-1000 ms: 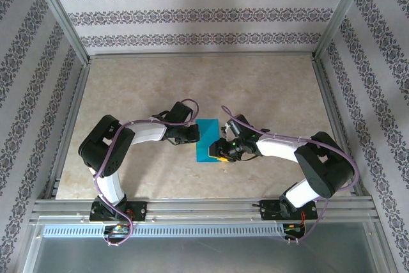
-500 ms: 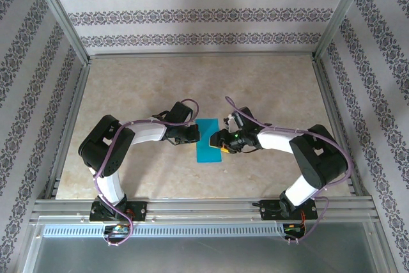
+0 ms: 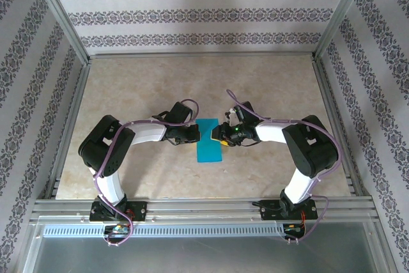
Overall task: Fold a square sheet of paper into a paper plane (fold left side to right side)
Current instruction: Fold the triangle a second time at the center of the table.
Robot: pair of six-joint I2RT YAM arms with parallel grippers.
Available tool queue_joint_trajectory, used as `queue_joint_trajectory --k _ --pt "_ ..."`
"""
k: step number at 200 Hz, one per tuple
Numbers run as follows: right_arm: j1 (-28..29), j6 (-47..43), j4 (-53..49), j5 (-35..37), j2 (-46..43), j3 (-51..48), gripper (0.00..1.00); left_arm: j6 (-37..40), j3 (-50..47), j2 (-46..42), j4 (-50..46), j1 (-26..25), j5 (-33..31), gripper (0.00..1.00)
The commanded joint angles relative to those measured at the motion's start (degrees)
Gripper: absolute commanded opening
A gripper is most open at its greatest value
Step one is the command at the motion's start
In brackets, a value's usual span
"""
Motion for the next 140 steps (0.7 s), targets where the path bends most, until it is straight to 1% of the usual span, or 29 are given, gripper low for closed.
queue_joint_trajectory --k 1,17,31,58,75,91,103,114,126,140 --pt "-0.5 -1.7 0.6 -0.4 1.1 1.7 0.38 1.6 -1.6 -0.3 -1.6 -0.5 -1.2 0.04" --pt "-0.8 -1.8 0.3 0.0 1.5 1.5 0.31 2.4 -1.4 -1.2 -2.1 -0.5 -1.6 0.15" --pt "-0.8 -2.1 -0.3 0.4 1.7 1.5 0.26 3.4 -1.2 -2.5 -2.8 -0.5 -2.0 0.21" --pt "-0.8 -2.8 -1.6 1.2 1.3 1.4 0.12 4.9 -2.2 -7.5 -3.3 -0.5 -4.1 0.34" --pt "-0.7 -2.5 -1.6 1.0 0.6 1.5 0.06 6.6 -3.1 -11.3 -3.3 -0.5 -4.9 0.39" --pt "-0.5 -2.1 -1.5 0.9 -0.2 1.6 0.0 8.2 -4.1 -14.2 -3.2 -0.7 -4.7 0.4" --pt "-0.4 -1.7 -1.6 0.8 -0.8 1.8 0.0 9.5 -4.6 -15.8 -3.5 -1.5 -4.8 0.4" --pt "-0.4 -1.1 -1.6 0.7 -1.4 1.9 0.0 11.2 -4.9 -17.1 -4.2 -3.2 -5.9 0.42" --pt "-0.4 -0.1 -1.8 0.7 -2.1 2.0 0.0 13.9 -5.2 -18.2 -4.8 -6.0 -7.5 0.45" --pt "-0.4 1.4 -2.6 0.5 -2.7 2.2 0.0 17.0 -5.5 -19.1 -5.7 -10.2 -10.9 0.49"
